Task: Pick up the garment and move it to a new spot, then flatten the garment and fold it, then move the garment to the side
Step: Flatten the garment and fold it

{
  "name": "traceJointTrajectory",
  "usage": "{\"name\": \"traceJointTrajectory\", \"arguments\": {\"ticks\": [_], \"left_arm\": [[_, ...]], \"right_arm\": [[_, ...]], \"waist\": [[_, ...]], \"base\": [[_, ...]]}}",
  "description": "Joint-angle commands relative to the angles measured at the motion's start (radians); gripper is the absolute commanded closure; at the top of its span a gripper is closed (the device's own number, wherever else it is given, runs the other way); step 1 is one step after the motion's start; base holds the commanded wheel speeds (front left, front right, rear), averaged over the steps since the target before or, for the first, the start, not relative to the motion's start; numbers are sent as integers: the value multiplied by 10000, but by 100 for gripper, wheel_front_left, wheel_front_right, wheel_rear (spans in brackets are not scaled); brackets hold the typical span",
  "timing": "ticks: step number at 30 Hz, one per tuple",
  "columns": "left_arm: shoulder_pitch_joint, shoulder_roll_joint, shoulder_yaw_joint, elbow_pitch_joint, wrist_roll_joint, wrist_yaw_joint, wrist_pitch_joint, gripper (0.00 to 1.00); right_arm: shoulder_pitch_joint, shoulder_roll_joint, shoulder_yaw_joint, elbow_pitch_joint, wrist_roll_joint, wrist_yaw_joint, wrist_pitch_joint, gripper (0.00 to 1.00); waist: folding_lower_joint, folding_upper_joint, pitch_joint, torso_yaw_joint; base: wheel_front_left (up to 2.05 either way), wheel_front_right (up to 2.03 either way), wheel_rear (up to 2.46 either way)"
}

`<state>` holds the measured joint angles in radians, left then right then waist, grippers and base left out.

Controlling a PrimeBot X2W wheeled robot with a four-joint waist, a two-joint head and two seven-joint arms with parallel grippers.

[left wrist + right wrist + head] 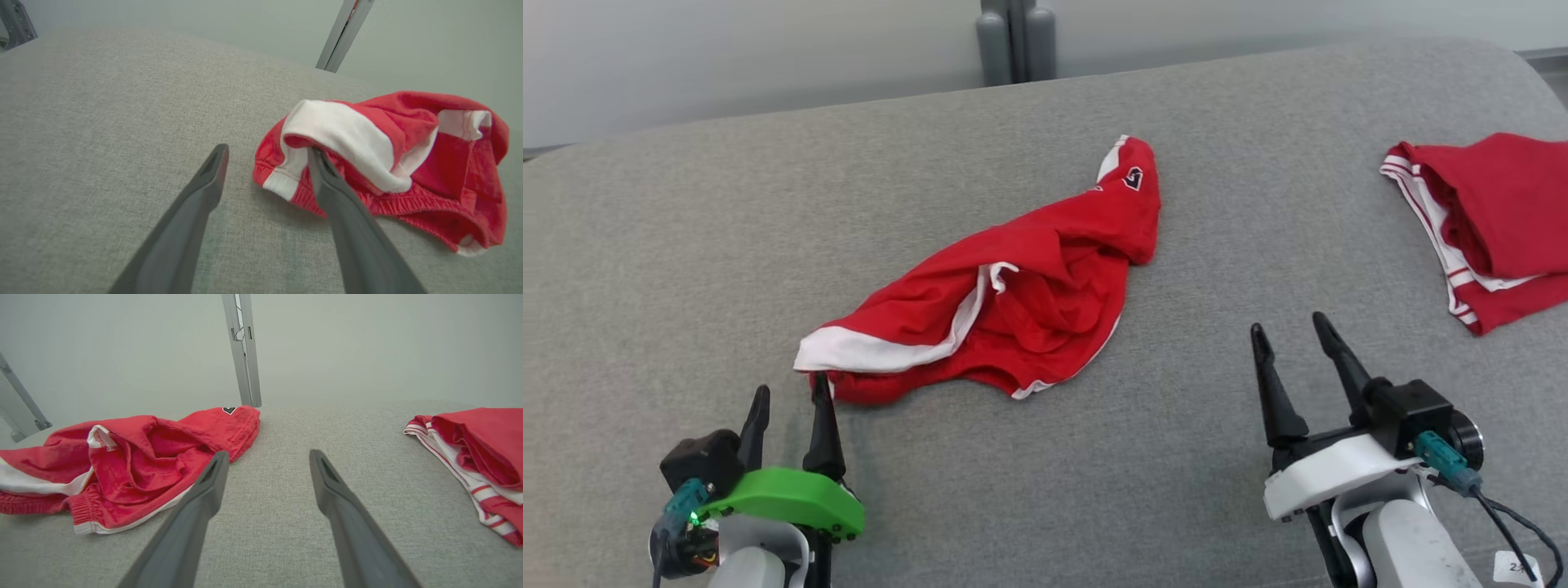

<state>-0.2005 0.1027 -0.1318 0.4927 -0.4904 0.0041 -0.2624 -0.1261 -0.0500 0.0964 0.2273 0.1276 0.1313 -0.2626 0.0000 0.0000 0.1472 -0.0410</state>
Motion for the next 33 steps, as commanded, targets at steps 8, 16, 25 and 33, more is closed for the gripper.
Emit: {"name": "traceJointTrajectory", "arguments": {"ticks": [8,16,25,33], "left_arm": [[863,-431,-455,-1151,310,11,-30,0],[902,-513,-1342,-1784,119,131,-30,0],[988,-511,-1930,-2313,-239,503,-29,0],[1114,-513,-1917,-2483,-251,671,-31,0]], "right_arm": [[-999,-17,1509,980,37,-12,-8,0],[-2565,-27,2676,2969,344,-12,117,0],[-3659,-26,2096,5013,-35,-14,-8,0],[-3891,-38,882,5326,-554,-12,-25,100]], "waist": [[0,0,-147,1968],[0,0,273,3239],[0,0,487,3998],[0,0,501,4027]], "base": [[0,0,0],[0,0,0],[0,0,0],[0,0,0]]}}
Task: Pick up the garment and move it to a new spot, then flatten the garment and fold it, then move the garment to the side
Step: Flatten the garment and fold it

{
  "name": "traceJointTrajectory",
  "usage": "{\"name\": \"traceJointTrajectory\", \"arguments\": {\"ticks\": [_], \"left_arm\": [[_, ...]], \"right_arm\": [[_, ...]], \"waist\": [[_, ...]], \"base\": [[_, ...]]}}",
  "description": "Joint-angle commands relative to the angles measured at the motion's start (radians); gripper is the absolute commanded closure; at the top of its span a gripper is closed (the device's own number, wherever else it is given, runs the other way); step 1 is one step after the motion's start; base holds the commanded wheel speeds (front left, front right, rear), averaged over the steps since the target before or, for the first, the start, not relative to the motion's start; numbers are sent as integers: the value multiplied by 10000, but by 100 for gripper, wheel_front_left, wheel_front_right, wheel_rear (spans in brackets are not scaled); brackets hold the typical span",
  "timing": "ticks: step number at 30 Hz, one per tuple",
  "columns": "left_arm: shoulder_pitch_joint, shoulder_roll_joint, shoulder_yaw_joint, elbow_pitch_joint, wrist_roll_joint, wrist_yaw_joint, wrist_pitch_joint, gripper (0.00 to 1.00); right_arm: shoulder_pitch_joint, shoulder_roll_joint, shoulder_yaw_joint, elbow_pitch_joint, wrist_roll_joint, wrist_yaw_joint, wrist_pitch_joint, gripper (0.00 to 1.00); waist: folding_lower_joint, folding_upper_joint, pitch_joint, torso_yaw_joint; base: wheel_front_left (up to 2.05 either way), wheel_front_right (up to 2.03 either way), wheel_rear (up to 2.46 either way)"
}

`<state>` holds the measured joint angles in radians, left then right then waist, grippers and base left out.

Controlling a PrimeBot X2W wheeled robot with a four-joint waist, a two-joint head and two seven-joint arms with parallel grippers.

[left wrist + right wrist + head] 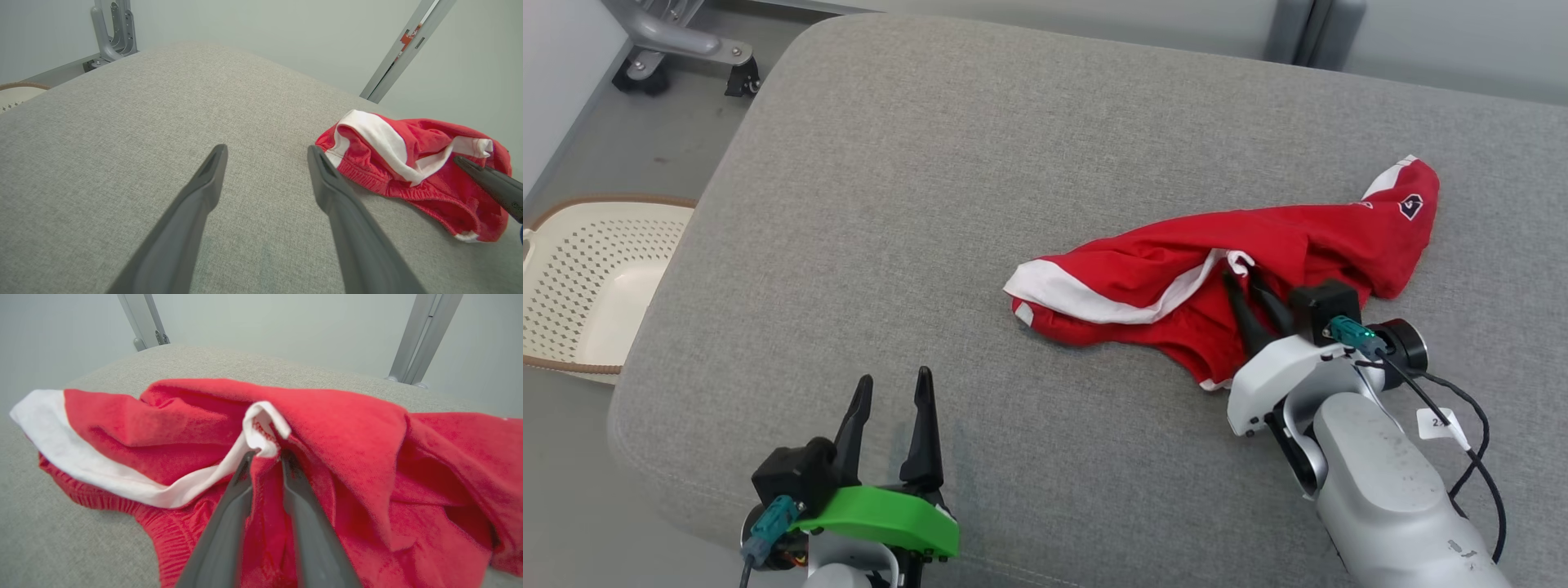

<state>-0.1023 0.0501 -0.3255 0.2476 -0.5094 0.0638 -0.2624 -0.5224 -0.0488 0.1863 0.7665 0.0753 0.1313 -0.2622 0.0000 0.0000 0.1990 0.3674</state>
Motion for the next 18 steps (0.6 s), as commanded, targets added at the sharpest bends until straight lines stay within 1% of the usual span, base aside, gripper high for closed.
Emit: {"name": "traceJointTrajectory", "arguments": {"ticks": [1,5,10,15,18], "left_arm": [[167,12,52,-28,-50,72,-31,0],[231,12,48,24,30,22,-31,0],[348,15,121,105,164,-26,-31,0],[428,16,193,137,265,-51,-31,0],[403,17,227,89,319,-87,-31,0]], "right_arm": [[140,-48,-70,-157,-123,-12,-28,100],[455,-35,-213,-945,10,-14,-29,100],[1225,-44,-210,-2402,346,-14,-29,100],[2226,-93,-853,-3552,450,-14,-31,100],[2695,-118,-1387,-4048,692,-14,254,100]], "waist": [[0,0,-38,-113],[0,0,-183,-415],[0,0,-438,-1017],[0,0,-627,-1706],[0,0,-577,-2098]], "base": [[0,0,0],[0,0,0],[0,0,0],[0,0,0],[0,0,0]]}}
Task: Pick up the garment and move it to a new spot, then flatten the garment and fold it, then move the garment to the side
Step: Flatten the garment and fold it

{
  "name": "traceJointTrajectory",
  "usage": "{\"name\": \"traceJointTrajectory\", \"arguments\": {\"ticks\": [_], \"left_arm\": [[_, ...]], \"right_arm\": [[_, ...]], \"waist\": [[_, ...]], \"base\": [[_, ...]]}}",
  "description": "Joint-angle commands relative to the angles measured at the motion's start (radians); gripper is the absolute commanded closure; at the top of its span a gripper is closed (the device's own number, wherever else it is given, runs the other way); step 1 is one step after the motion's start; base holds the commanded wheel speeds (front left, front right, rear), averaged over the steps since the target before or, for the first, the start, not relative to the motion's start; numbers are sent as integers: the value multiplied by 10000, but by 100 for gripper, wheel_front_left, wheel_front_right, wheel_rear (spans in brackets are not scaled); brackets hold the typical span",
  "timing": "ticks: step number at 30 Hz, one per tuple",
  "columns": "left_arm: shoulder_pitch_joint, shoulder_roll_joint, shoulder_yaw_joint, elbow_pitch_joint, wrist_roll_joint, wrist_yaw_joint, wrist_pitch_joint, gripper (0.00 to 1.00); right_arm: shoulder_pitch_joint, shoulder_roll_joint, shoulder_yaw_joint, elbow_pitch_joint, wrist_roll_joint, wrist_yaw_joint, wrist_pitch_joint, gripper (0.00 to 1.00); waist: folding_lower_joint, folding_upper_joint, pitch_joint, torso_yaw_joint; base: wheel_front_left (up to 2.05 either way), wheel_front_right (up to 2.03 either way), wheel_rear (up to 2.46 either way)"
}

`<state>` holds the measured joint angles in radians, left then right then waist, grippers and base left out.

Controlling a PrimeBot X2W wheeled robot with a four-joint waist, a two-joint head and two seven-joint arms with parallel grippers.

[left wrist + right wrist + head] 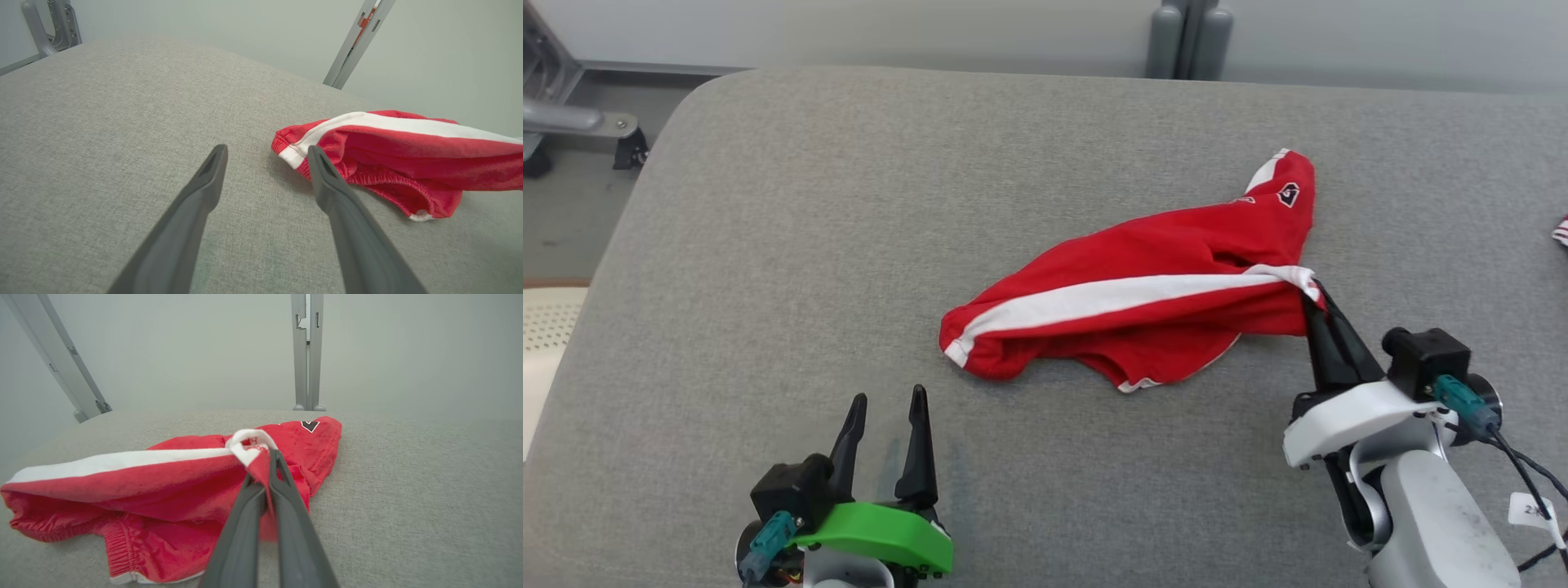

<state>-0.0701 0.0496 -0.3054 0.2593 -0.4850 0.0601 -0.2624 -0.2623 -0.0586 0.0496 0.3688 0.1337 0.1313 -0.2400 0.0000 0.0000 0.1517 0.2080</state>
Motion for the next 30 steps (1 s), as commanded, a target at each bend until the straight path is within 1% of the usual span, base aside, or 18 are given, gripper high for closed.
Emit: {"name": "traceJointTrajectory", "arguments": {"ticks": [1,3,5,9,15,17,18,23,27,30], "left_arm": [[56,23,30,-45,86,-62,-30,0],[-41,23,37,-78,120,-79,-30,0],[-177,23,8,-98,145,-82,-30,0],[-365,23,-14,-84,180,-135,-30,0],[-518,23,71,1,228,-179,-32,0],[-548,23,58,39,226,-180,-32,0],[-551,23,56,48,224,-181,-32,0],[-512,24,146,-13,257,-215,-32,0],[-454,24,219,-117,260,-226,-32,0],[-426,24,252,-201,282,-262,-32,0]], "right_arm": [[213,-16,-190,-188,253,-12,133,100],[423,-84,-564,-384,381,-14,310,100],[535,-60,-1021,-378,773,-14,471,100],[505,-170,-1684,91,661,-12,534,100],[278,-159,-2133,860,536,-14,330,100],[254,-170,-2271,1122,407,-14,215,52],[222,-172,-2379,1229,370,-14,142,0],[305,-199,-2724,1383,250,-13,-94,0],[547,-192,-2787,936,168,-13,-210,0],[642,-167,-2662,382,77,-13,-257,0]], "waist": [[0,0,-61,-599],[0,0,86,-772],[0,0,276,-908],[0,0,606,-1000],[0,0,807,-1096],[0,0,797,-1126],[0,0,779,-1145],[0,0,606,-1281],[0,0,386,-1398],[0,0,158,-1508]], "base": [[0,0,0],[0,0,0],[0,0,0],[0,0,0],[0,0,0],[0,0,0],[0,0,0],[0,0,0],[0,0,0],[0,0,0]]}}
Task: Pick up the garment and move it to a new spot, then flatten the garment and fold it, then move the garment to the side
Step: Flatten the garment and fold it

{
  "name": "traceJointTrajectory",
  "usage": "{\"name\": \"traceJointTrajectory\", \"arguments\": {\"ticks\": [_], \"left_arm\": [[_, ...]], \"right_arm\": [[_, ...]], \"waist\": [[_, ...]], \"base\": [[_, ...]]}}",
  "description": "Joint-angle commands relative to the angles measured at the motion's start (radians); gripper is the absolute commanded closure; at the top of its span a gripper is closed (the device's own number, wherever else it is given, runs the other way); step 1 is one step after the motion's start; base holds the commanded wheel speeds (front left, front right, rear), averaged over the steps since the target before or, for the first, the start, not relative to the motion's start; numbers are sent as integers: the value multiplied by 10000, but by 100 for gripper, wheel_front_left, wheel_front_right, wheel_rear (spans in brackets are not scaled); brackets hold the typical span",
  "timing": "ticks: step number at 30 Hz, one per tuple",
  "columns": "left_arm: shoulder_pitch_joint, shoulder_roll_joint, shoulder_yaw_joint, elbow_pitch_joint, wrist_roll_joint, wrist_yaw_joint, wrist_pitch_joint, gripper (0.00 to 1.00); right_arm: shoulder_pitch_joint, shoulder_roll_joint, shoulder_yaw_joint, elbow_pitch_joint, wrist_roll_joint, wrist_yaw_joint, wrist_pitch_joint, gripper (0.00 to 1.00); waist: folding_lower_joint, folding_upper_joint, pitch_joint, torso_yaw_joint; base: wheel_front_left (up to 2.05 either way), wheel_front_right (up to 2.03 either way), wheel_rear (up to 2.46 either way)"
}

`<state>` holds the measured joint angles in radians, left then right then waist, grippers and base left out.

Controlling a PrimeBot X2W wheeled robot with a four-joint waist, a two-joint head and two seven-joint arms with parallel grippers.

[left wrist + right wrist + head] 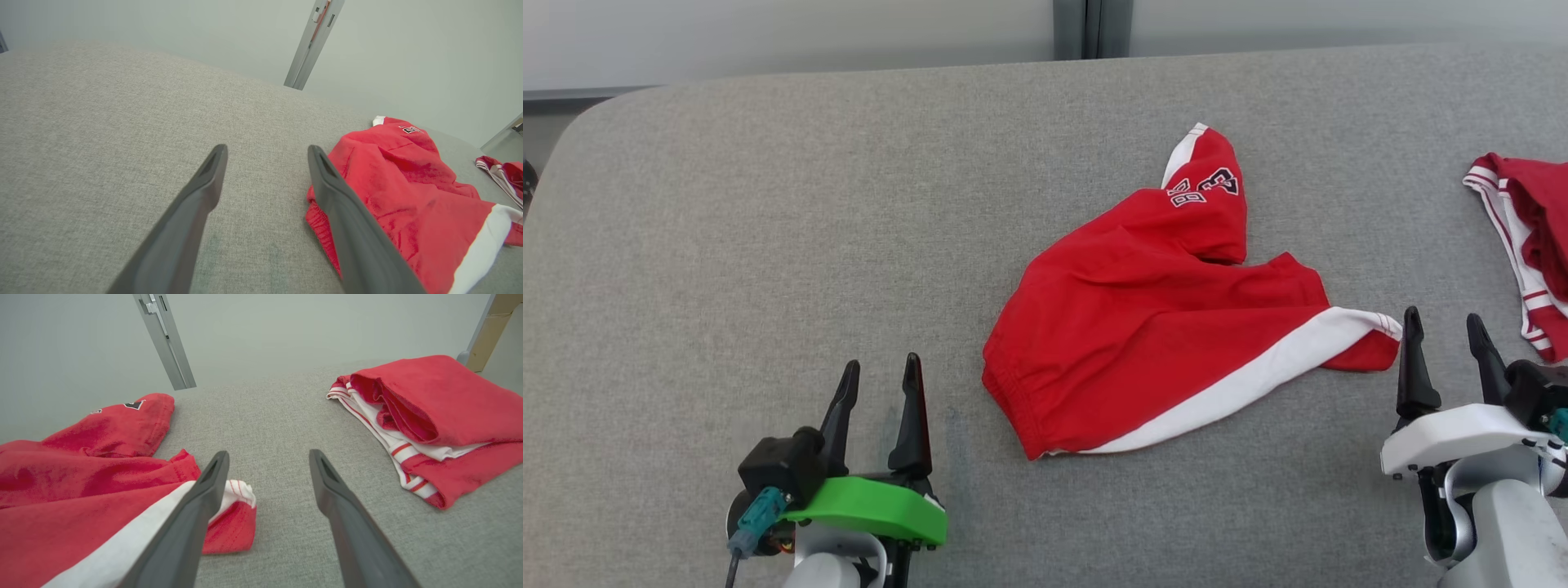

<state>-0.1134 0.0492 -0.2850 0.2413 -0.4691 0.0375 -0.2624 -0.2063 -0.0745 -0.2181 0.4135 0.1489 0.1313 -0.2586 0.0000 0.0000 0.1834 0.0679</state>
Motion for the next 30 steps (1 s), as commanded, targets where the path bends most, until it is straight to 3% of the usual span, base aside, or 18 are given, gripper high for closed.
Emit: {"name": "traceJointTrajectory", "arguments": {"ticks": [1,11,30], "left_arm": [[28,28,60,-60,127,-40,-32,0],[429,28,44,-263,71,-83,-32,0],[1052,28,264,-126,335,-49,-32,0]], "right_arm": [[143,13,103,-277,-95,-13,-75,0],[603,119,978,-1620,-272,-13,-66,0],[1139,227,2308,-1623,83,-13,-69,0]], "waist": [[0,0,-263,-142],[0,0,-1173,-210],[0,0,-1716,25]], "base": [[0,0,0],[0,0,0],[0,0,0]]}}
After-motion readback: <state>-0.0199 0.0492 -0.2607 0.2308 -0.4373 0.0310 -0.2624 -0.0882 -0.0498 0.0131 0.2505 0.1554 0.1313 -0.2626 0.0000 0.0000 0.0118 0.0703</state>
